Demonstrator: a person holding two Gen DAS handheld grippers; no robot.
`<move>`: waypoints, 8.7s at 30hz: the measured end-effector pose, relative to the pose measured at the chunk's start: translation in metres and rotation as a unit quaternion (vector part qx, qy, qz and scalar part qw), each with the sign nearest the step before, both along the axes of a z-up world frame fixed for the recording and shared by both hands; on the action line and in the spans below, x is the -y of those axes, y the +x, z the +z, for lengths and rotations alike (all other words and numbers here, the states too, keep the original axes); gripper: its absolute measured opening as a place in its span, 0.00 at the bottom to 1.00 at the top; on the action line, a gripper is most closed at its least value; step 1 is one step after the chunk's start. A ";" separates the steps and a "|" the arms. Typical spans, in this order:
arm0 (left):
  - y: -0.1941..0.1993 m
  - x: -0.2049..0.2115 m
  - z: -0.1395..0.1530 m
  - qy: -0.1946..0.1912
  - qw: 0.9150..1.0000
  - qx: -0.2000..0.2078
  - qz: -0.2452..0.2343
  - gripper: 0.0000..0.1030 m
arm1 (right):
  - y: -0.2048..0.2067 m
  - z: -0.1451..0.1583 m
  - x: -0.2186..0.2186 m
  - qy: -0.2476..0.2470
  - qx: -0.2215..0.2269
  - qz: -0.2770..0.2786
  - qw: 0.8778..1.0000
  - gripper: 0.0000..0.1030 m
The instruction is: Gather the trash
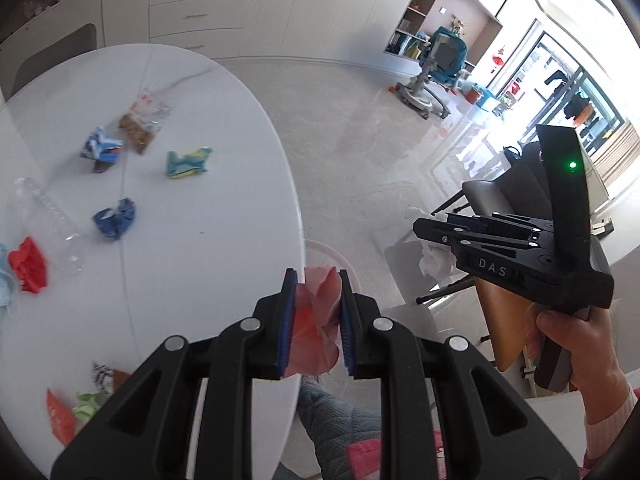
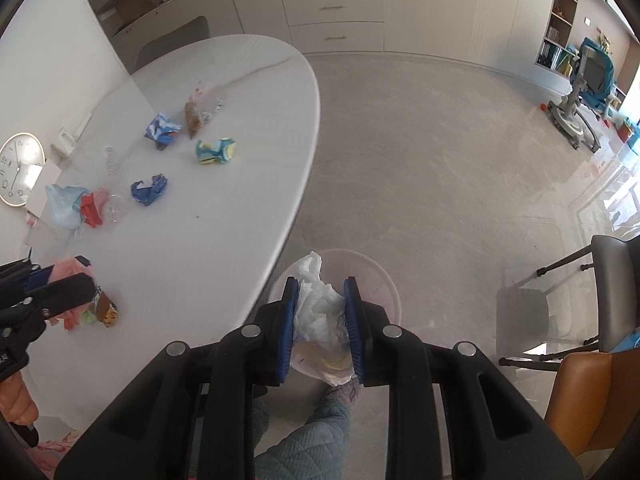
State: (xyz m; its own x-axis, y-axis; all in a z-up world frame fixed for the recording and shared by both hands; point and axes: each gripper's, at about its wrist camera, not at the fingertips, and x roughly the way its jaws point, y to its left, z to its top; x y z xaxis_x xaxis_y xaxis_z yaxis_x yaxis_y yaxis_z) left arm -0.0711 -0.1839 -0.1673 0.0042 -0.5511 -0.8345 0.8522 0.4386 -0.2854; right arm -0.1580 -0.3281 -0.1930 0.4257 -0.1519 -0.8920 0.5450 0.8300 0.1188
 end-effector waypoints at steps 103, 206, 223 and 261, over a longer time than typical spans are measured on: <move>0.151 -0.287 -0.129 0.138 0.987 0.076 0.029 0.76 | 0.148 -0.052 -0.258 0.017 -0.051 0.241 0.969 0.98; 0.086 -0.151 0.033 0.082 0.964 0.086 0.238 0.92 | 0.024 -0.035 -0.019 0.001 -0.013 0.155 0.988 0.98; 0.104 -0.235 0.028 0.081 0.953 0.089 0.279 0.93 | 0.090 0.041 -0.081 -0.024 0.053 0.143 0.988 0.98; 0.353 -0.269 -0.056 0.108 0.928 0.113 0.339 0.93 | 0.334 -0.007 -0.188 -0.015 -0.024 0.294 0.955 0.98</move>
